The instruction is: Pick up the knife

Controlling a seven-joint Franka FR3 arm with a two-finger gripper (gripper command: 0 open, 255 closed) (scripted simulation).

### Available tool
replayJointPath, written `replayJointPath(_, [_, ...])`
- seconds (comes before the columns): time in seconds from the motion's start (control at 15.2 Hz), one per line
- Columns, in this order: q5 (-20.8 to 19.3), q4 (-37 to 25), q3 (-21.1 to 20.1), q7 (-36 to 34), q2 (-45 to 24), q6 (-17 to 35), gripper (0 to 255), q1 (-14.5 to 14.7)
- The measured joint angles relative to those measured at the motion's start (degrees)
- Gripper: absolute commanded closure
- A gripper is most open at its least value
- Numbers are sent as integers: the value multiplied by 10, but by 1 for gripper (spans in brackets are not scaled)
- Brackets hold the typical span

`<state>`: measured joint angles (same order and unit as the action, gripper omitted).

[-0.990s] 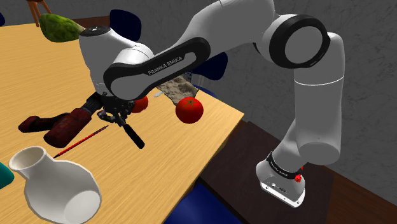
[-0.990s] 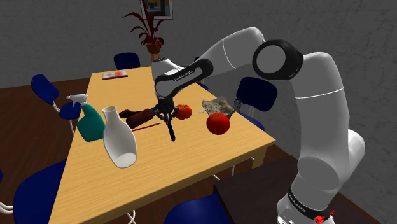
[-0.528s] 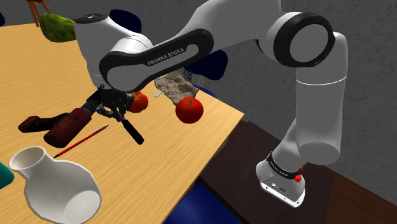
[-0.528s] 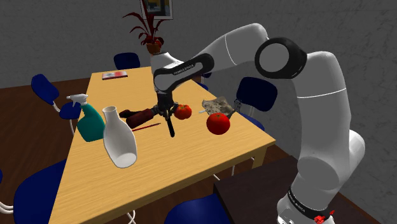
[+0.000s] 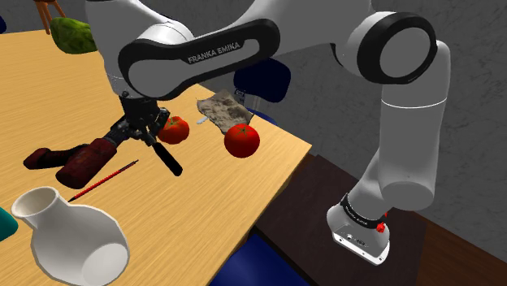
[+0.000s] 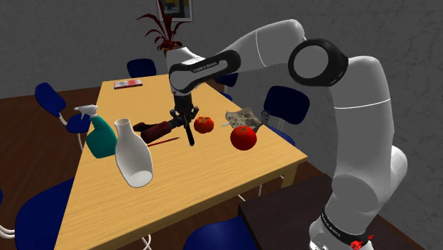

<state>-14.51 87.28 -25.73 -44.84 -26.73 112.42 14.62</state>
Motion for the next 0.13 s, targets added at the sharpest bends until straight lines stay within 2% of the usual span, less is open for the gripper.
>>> replayJointPath(0.13, [2,-9,-1,2,3,-12,255,0])
